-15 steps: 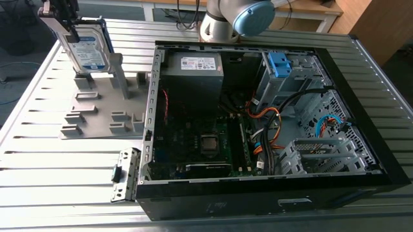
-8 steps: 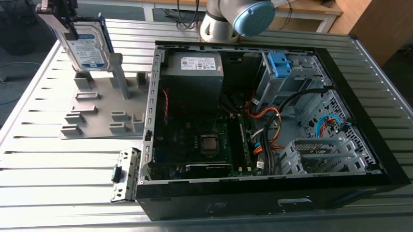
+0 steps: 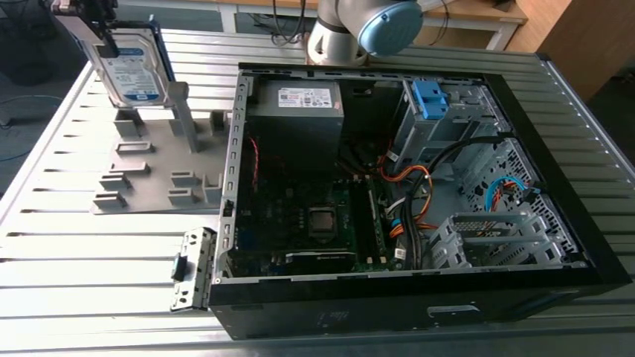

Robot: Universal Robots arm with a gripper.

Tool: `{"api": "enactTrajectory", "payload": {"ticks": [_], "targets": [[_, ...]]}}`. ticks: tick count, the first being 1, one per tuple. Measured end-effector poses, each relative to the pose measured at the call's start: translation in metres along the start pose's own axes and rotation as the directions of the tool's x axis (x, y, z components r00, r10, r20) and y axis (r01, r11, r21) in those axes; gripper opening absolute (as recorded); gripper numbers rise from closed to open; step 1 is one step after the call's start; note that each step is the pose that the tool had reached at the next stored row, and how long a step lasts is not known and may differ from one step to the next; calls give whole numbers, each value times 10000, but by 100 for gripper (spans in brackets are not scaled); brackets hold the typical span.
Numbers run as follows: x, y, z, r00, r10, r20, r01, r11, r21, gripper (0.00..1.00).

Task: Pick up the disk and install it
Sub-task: 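Pick up the disk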

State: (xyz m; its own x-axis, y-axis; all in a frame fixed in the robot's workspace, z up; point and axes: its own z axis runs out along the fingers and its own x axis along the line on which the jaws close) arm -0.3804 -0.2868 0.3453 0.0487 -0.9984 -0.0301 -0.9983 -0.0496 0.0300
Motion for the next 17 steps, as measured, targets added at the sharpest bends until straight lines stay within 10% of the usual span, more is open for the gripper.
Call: {"api": "enactTrajectory", "payload": {"ticks": [17], "targets": [[-6,6,-200,10000,0,0,0,10000,-1,36]]}}
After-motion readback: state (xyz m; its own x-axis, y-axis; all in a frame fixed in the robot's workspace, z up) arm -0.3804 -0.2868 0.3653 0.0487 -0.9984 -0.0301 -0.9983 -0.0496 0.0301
